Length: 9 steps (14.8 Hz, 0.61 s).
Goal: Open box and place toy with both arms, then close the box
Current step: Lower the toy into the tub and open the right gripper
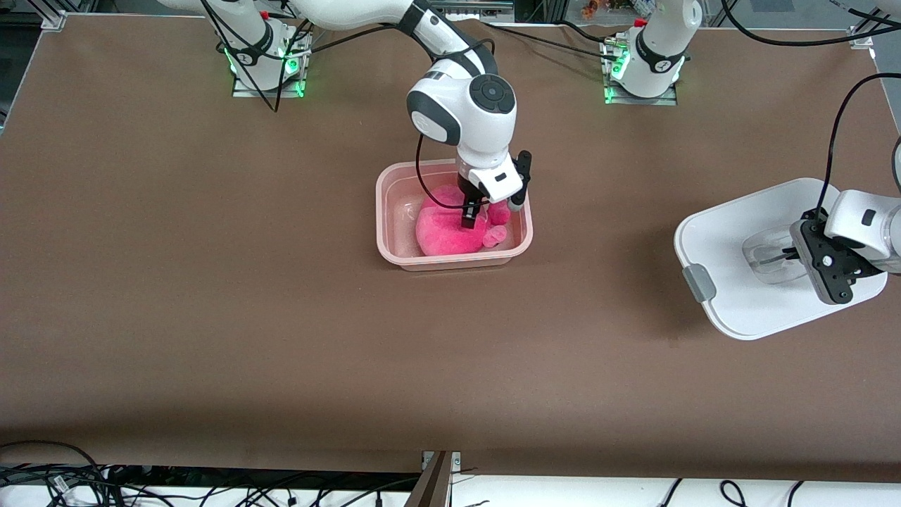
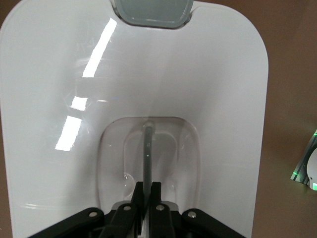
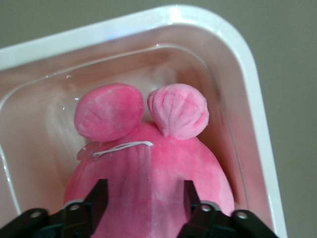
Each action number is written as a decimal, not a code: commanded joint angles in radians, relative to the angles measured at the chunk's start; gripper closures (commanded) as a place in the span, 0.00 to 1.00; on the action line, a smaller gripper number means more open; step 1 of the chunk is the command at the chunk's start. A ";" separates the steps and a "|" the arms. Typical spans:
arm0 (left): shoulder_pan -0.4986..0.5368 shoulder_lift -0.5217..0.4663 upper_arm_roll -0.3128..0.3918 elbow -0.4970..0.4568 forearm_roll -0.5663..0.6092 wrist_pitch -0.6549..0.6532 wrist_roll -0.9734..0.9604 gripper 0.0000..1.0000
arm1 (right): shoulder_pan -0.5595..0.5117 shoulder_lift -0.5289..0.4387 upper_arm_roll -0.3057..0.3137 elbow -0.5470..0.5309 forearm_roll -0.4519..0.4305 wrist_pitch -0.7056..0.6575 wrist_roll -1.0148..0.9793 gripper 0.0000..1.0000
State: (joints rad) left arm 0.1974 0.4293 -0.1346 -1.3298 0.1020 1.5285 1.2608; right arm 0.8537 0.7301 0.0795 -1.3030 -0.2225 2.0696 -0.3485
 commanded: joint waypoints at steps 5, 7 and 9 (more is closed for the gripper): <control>-0.041 0.000 -0.017 0.020 0.007 -0.011 0.019 1.00 | -0.117 -0.194 -0.010 0.002 0.080 -0.157 -0.001 0.00; -0.099 0.000 -0.017 0.020 0.002 -0.008 0.016 1.00 | -0.169 -0.244 -0.020 0.004 0.094 -0.172 -0.003 0.00; -0.195 0.000 -0.023 0.020 -0.016 -0.008 0.003 1.00 | -0.212 -0.308 -0.062 0.004 0.114 -0.282 -0.003 0.00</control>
State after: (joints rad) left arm 0.0945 0.4293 -0.1615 -1.3284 0.0975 1.5295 1.2615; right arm 0.6775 0.4899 0.0379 -1.2783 -0.1423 1.8731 -0.3447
